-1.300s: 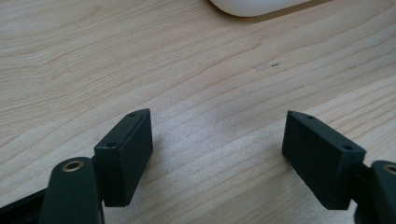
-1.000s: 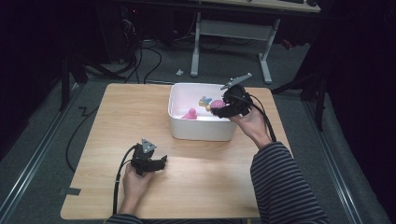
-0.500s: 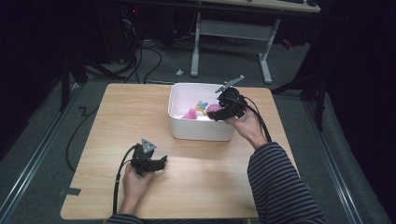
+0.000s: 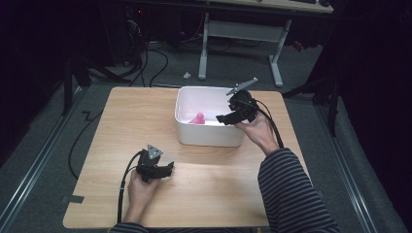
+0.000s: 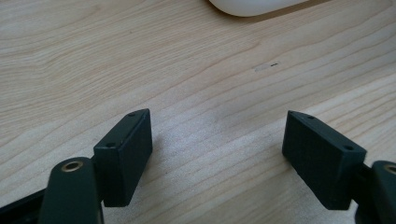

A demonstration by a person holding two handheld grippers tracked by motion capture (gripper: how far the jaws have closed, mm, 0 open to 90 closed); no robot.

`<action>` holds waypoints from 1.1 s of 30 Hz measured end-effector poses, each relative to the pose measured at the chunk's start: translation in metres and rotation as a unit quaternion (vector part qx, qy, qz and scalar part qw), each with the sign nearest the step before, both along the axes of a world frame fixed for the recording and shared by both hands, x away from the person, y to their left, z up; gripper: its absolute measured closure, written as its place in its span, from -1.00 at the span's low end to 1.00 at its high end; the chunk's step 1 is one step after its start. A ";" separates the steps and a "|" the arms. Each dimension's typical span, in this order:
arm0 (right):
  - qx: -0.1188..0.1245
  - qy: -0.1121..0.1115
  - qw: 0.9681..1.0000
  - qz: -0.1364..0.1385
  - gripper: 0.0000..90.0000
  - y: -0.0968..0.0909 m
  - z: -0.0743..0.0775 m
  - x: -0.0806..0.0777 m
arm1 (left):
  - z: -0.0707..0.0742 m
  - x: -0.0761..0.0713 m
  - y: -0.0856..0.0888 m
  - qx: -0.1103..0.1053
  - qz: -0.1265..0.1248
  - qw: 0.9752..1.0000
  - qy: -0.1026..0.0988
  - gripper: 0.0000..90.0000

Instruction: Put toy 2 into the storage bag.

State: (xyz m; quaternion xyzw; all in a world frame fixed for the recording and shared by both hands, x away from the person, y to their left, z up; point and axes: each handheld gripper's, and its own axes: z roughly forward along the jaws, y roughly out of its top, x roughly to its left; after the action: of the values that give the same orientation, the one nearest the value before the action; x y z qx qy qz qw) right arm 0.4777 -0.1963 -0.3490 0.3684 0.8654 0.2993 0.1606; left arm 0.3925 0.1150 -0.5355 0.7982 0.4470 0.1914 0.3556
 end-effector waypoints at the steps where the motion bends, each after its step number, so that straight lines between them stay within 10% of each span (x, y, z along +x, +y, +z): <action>1: 0.003 -0.003 1.000 -0.001 -0.34 -0.001 0.001 -0.001 | 0.000 0.000 0.000 0.000 0.000 1.000 0.000 -0.45; 33: 0.060 -0.074 0.992 -0.088 -0.20 -0.091 0.020 -0.064 | 0.000 0.000 0.000 0.000 0.000 1.000 0.000 -0.45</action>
State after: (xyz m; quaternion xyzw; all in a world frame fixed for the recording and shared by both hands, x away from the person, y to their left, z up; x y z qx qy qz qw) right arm 0.4134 -0.2870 -0.3289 0.4288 0.7958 0.3619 0.2277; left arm 0.3925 0.1150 -0.5355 0.7983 0.4469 0.1913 0.3556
